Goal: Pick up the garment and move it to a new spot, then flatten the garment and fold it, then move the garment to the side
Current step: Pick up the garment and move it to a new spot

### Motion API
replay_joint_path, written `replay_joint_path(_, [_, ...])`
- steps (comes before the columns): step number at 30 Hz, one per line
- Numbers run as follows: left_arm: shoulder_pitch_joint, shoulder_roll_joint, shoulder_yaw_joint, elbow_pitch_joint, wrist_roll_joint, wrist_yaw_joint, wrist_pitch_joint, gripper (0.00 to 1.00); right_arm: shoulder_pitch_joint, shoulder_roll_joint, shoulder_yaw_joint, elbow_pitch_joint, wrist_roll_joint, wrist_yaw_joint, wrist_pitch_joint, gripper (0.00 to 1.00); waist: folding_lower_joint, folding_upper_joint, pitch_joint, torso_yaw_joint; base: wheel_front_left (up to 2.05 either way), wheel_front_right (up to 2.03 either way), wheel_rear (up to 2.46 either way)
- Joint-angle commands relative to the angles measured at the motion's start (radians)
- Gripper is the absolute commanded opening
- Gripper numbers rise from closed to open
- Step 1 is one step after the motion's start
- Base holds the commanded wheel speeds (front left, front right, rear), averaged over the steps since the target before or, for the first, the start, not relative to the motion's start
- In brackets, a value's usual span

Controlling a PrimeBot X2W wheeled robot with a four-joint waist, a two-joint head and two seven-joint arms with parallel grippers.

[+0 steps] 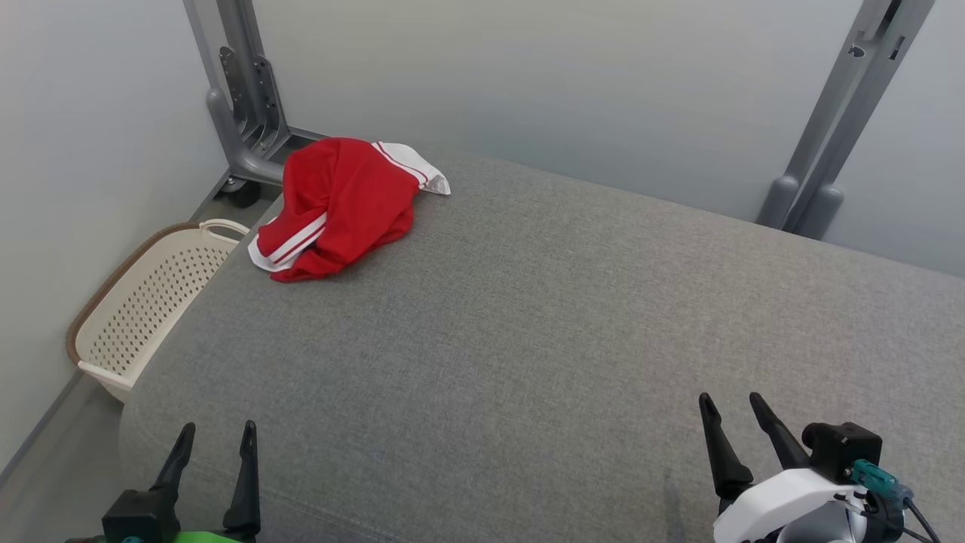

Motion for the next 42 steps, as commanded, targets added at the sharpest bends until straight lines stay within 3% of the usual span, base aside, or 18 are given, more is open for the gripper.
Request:
replay_joint_path(1, [0.011, 0.008, 0.002, -0.005, -0.004, 0.004, 0.001, 1.0, -0.003, -0.003, 0.002, 0.004, 0.0, -0.001, -0.004, 1.0, 0.0, 0.0, 0.002, 0.001, 0.0, 0.0, 0.0])
replay_joint_path(7, [-0.039, 0.004, -0.002, 0.004, -0.034, -0.021, 0.009, 1.0, -0.001, -0.003, 0.008, -0.013, -0.005, -0.001, 0.007, 1.0, 0.0, 0.0, 0.017, -0.011, 0.0, 0.0, 0.0])
replay_joint_path(13, [-0.195, 0.009, -0.012, 0.082, -0.075, -0.054, 0.089, 1.0, -0.021, -0.003, 0.012, -0.069, -0.035, -0.001, 0.037, 1.0, 0.0, 0.0, 0.086, -0.029, 0.0, 0.0, 0.0])
replay_joint_path(17, [-0.424, -0.003, -0.036, 0.219, -0.133, -0.082, 0.196, 1.0, -0.064, -0.008, 0.026, -0.164, -0.084, -0.001, 0.094, 1.0, 0.0, 0.0, 0.193, -0.074, 0.0, 0.0, 0.0])
replay_joint_path(21, [-0.61, 0.021, -0.056, 0.363, -0.166, -0.093, 0.287, 1.0, -0.115, -0.025, 0.059, -0.246, -0.099, -0.001, 0.149, 1.0, 0.0, 0.0, 0.29, -0.137, 0.0, 0.0, 0.0])
replay_joint_path(27, [-0.779, 0.052, -0.032, 0.512, -0.199, -0.094, 0.358, 1.0, -0.191, -0.049, 0.125, -0.32, -0.108, -0.001, 0.195, 1.0, 0.0, 0.0, 0.419, -0.22, 0.0, 0.0, 0.0])
replay_joint_path(34, [-0.914, 0.081, -0.028, 0.644, -0.222, -0.097, 0.378, 1.0, -0.216, -0.086, 0.131, -0.408, -0.117, -0.001, 0.24, 1.0, 0.0, 0.0, 0.522, -0.255, 0.0, 0.0, 0.0])
replay_joint_path(42, [-0.981, 0.116, -0.031, 0.754, -0.189, -0.044, 0.32, 1.0, -0.194, -0.107, 0.11, -0.491, -0.131, -0.001, 0.265, 1.0, 0.0, 0.0, 0.575, -0.267, 0.0, 0.0, 0.0])
